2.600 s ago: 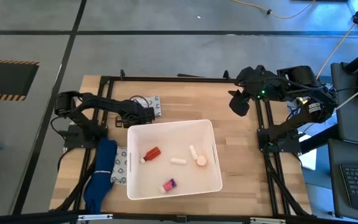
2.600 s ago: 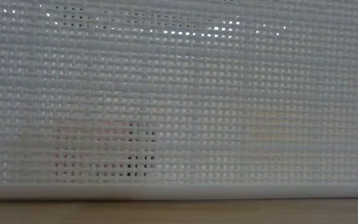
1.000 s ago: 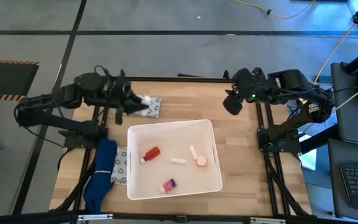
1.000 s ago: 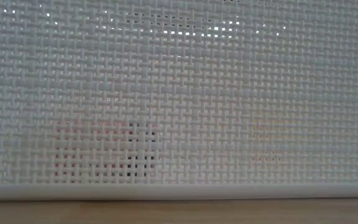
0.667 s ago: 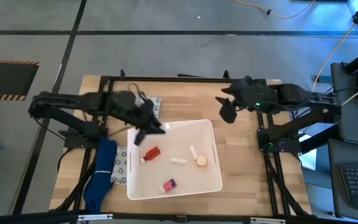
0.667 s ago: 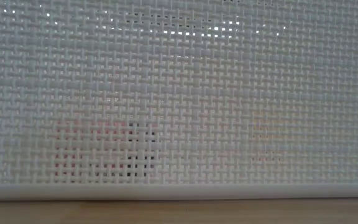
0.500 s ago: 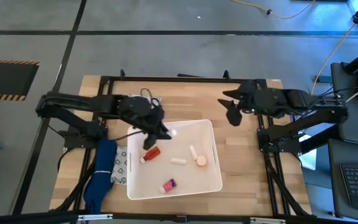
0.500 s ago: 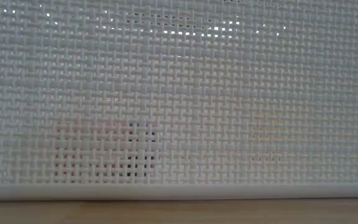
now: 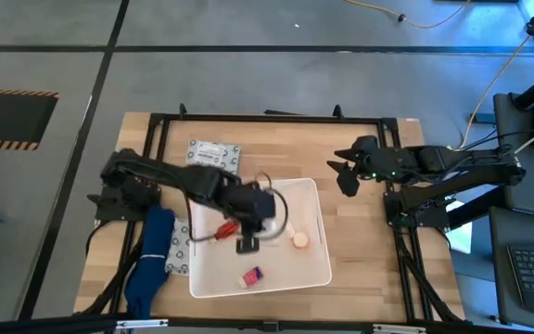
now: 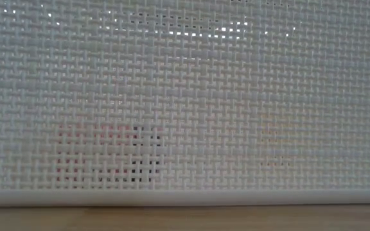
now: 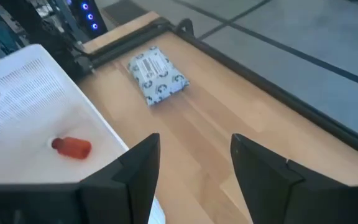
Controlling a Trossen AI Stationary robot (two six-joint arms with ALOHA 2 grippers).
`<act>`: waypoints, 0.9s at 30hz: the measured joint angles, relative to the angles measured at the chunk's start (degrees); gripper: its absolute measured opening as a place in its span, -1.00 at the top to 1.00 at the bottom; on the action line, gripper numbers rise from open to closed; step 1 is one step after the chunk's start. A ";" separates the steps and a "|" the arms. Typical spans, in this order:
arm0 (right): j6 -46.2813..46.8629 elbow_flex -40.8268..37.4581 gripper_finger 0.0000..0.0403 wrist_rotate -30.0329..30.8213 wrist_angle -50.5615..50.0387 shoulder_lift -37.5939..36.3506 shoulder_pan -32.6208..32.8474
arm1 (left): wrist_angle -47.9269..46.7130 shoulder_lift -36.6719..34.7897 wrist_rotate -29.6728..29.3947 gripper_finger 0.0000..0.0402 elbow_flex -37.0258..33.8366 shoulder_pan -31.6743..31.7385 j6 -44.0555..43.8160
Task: Pick & place medical supplies in basket/bin
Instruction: Put the white rolled gauze into the white bin
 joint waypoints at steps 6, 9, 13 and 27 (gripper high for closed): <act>0.83 -2.18 0.01 0.01 0.57 0.02 -0.07 | 0.30 7.49 -0.01 0.69 4.88 -2.77 -1.50; 1.19 -2.45 0.01 0.12 0.81 -0.01 -0.07 | 0.27 10.34 -0.05 0.69 4.94 -2.99 -3.03; 1.22 -2.57 0.01 0.12 1.13 -0.01 -0.09 | 0.34 13.76 -3.22 0.69 4.94 -2.94 -4.04; 1.46 -2.57 0.01 0.12 1.00 0.02 -0.11 | 6.41 24.21 -0.88 0.69 4.94 -2.07 -6.32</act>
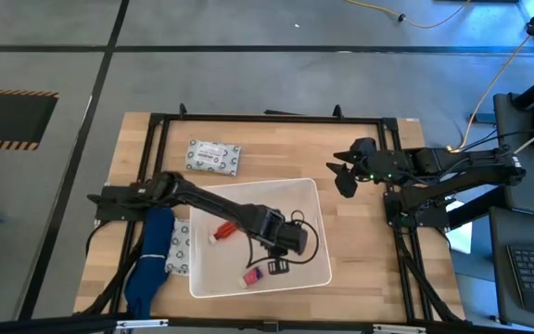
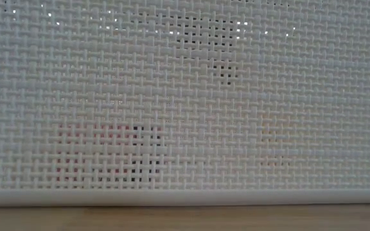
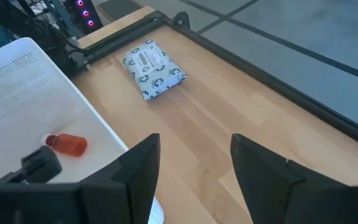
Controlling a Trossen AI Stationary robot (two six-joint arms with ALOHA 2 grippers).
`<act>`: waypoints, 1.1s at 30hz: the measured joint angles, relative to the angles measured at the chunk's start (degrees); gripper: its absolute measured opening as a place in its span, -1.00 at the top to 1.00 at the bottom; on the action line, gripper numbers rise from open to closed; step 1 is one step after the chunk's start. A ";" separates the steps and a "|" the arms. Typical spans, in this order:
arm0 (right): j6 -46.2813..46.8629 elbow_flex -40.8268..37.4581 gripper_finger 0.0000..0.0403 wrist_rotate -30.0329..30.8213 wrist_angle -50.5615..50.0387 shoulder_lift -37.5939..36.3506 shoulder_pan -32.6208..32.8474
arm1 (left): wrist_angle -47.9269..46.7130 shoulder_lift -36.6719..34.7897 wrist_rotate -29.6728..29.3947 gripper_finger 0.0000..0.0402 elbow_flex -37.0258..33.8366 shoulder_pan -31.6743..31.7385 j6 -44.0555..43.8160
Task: Pick & place medical supplies in basket/bin
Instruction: Put the white rolled gauze into the white bin
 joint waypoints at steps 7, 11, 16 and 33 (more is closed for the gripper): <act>0.00 0.00 0.01 -0.02 -0.03 0.00 0.01 | 1.64 0.22 -0.46 0.68 0.00 2.47 1.44; -0.02 0.00 0.01 -0.04 -0.09 0.00 0.00 | 1.65 0.22 -0.71 0.68 0.00 3.86 1.44; -0.02 0.02 0.01 -0.04 -0.15 0.00 0.00 | 1.72 1.28 -0.34 0.68 0.05 4.41 1.07; -0.26 0.04 0.01 -0.11 -1.23 0.02 0.00 | 3.34 6.82 5.39 0.50 -0.07 5.17 -0.03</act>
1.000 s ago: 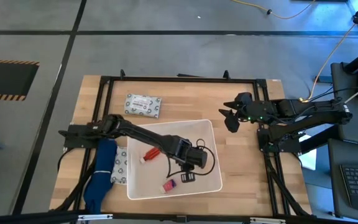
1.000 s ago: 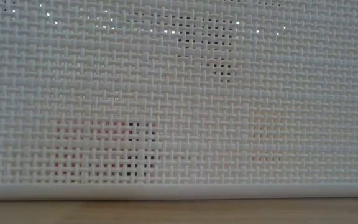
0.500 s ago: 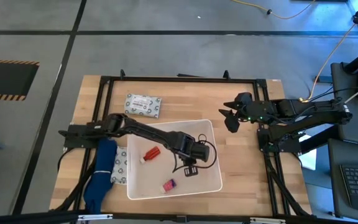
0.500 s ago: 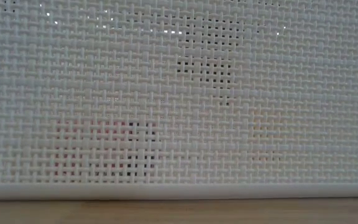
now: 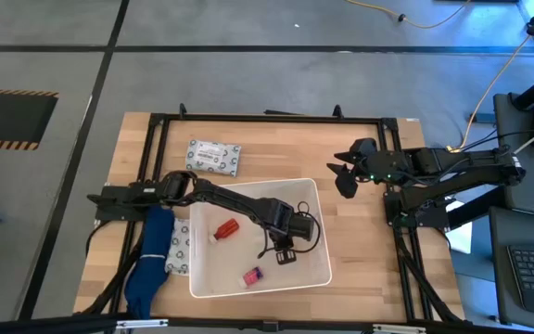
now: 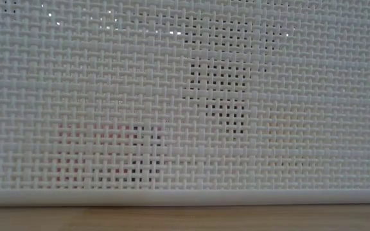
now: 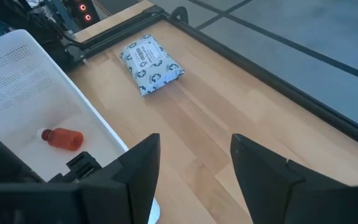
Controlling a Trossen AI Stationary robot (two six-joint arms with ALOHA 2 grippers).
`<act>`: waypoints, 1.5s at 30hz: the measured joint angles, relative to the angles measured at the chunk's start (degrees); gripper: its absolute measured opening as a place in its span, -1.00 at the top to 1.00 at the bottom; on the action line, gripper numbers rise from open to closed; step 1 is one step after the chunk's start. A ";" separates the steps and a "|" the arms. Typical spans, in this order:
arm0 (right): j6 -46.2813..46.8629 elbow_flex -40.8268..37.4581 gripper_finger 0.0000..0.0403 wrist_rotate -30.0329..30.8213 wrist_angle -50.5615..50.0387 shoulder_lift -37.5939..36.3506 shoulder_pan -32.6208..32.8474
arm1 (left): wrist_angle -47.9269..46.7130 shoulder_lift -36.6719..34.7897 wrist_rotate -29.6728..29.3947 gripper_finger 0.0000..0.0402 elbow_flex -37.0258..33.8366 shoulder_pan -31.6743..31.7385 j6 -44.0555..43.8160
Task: Pick & place medical supplies in basket/bin
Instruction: Put the white rolled gauze into the white bin, then put the top white mailer bag into the white bin
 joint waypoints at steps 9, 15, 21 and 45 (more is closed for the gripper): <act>0.00 0.00 0.01 0.00 -0.93 0.00 0.00 | -0.33 -1.84 -1.60 0.23 0.25 0.16 2.64; -0.02 0.02 0.01 0.00 -1.32 0.00 0.02 | -0.90 -6.02 -1.71 0.13 0.26 0.76 3.42; -0.07 0.02 0.01 0.02 -1.46 0.00 0.02 | -1.07 -11.85 -1.46 0.12 0.26 1.16 4.51; -0.17 0.02 0.01 0.02 -5.57 0.00 0.00 | -31.45 -46.61 -6.15 0.11 0.24 -4.83 -15.44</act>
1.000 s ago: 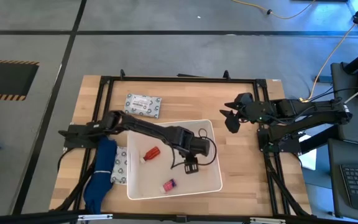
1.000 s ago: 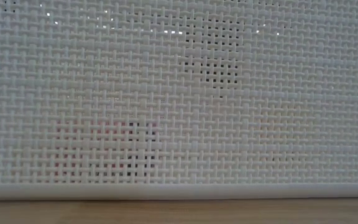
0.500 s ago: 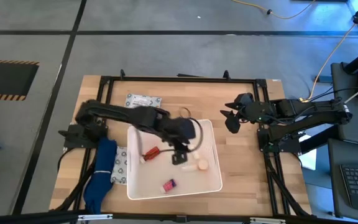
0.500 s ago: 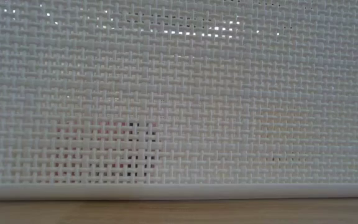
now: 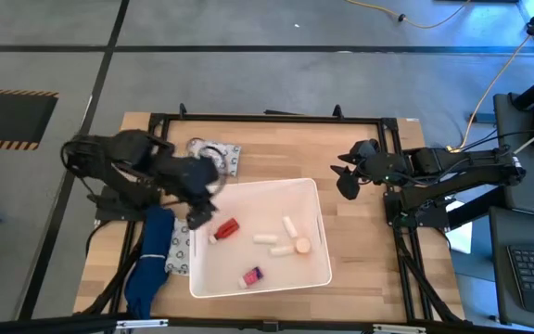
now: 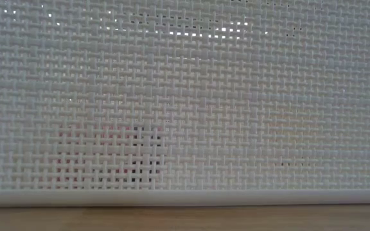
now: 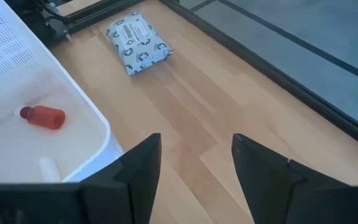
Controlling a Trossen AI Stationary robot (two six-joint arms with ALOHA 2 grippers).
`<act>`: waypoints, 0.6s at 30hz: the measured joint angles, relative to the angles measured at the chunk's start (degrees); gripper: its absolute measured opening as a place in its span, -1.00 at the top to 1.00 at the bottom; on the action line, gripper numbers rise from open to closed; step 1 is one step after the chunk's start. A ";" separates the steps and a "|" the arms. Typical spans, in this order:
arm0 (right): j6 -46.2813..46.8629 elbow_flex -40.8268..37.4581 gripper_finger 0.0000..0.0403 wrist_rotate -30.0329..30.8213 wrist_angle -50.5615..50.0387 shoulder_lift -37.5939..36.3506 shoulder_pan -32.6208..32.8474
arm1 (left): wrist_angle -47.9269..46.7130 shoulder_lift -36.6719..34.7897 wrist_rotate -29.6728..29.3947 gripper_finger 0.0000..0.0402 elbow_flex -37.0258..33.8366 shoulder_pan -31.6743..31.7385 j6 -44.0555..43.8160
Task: Pick & place medical supplies in basket/bin
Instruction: Put the top white mailer bag into the white bin
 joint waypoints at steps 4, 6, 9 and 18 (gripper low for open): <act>0.16 0.00 0.01 0.00 0.08 0.00 0.02 | -2.77 -3.28 -8.39 0.14 -1.76 -1.83 -8.75; 0.72 0.00 0.01 0.02 0.40 0.00 0.01 | -3.00 -4.54 -13.13 0.17 -3.21 -2.06 -11.60; 1.94 0.00 0.01 0.02 1.46 0.00 0.00 | -3.20 -6.72 -19.09 0.23 -6.83 -0.30 -15.22; 1.80 0.00 0.01 -0.13 14.16 -0.01 -1.62 | -3.45 -15.46 -21.04 0.29 -19.55 16.84 -10.52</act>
